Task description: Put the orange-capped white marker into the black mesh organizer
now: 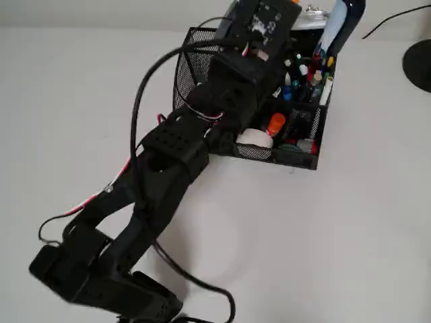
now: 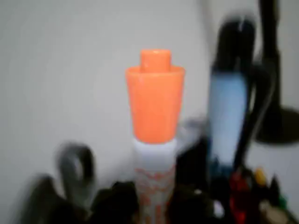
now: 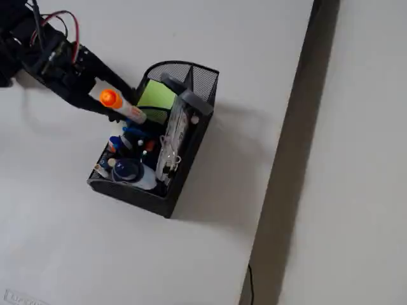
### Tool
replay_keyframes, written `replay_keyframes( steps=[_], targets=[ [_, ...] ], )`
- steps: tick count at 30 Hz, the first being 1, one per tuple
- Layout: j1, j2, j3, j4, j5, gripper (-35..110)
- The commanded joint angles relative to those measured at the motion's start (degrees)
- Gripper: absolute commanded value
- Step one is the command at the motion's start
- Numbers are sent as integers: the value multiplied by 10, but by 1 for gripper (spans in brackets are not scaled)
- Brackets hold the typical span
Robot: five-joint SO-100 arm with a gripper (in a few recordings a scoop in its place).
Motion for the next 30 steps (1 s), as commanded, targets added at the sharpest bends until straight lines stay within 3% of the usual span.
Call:
replay_keyframes(
  steps=[1,8,11,15,18,30],
  targets=[
    [1,-27,1,-55,-2,0],
    [-1,-75,13,-81,0,2],
    [-3,-76,27,-82,-2,13],
    [-8,-58,64,-76,-42,40],
    [-9,-31,109,-101,-59,47],
    [41,120,247,-75,-50,48]
  ],
)
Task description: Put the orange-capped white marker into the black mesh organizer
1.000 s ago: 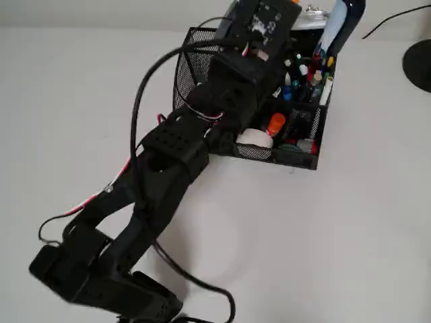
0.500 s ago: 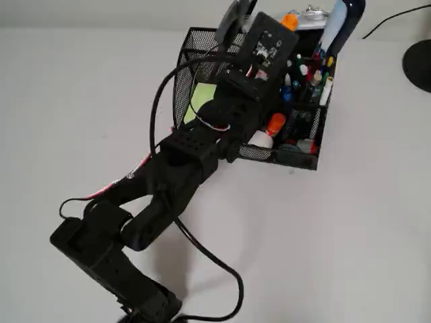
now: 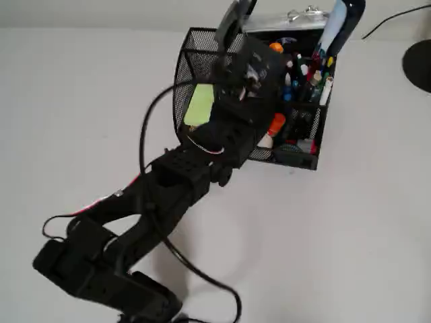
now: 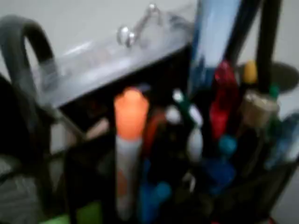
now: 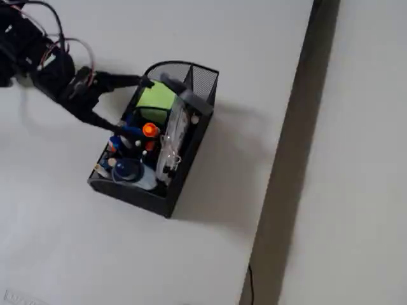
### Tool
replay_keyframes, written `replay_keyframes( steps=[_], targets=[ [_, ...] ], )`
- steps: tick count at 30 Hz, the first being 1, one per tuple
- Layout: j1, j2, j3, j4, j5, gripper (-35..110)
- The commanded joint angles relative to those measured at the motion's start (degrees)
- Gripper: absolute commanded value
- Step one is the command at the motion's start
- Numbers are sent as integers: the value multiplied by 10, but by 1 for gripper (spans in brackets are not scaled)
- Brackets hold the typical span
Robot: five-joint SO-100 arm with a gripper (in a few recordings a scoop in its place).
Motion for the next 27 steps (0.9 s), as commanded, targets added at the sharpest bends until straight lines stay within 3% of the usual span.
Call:
replay_keyframes(
  steps=[1,6,11,14,20,27],
  targets=[
    [42,113,36,47,22,48],
    [60,284,26,279,192,33],
    [50,432,24,544,427,1],
    [48,470,34,665,571,0],
    [-8,537,136,756,620,0],
    [-79,778,296,823,625,0]
  ],
)
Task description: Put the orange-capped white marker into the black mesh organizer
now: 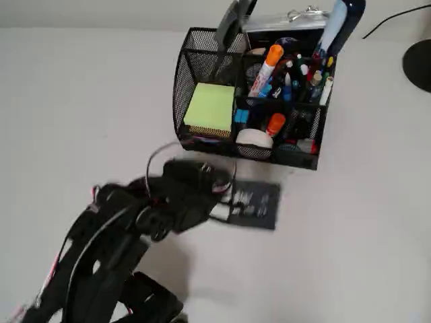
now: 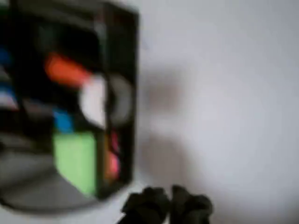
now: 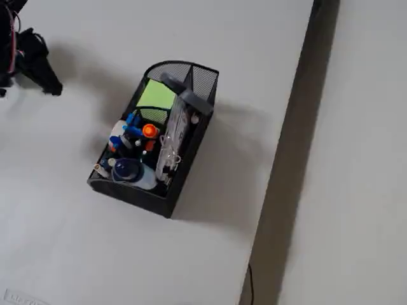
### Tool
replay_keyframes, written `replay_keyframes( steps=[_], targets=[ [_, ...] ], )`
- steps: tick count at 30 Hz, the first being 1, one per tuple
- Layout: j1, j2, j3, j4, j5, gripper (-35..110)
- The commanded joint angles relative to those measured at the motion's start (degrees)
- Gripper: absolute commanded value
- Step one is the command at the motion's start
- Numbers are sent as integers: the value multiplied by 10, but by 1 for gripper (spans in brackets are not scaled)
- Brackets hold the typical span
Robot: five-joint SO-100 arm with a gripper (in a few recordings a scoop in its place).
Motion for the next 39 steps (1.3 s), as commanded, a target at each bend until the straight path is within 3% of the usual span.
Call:
replay_keyframes(
  steps=[1,6,13,39],
  targets=[
    [-40,198,100,60,15,0],
    [-32,319,174,111,12,0],
    [-32,322,243,101,22,0],
    [-21,321,243,100,33,0]
  ],
)
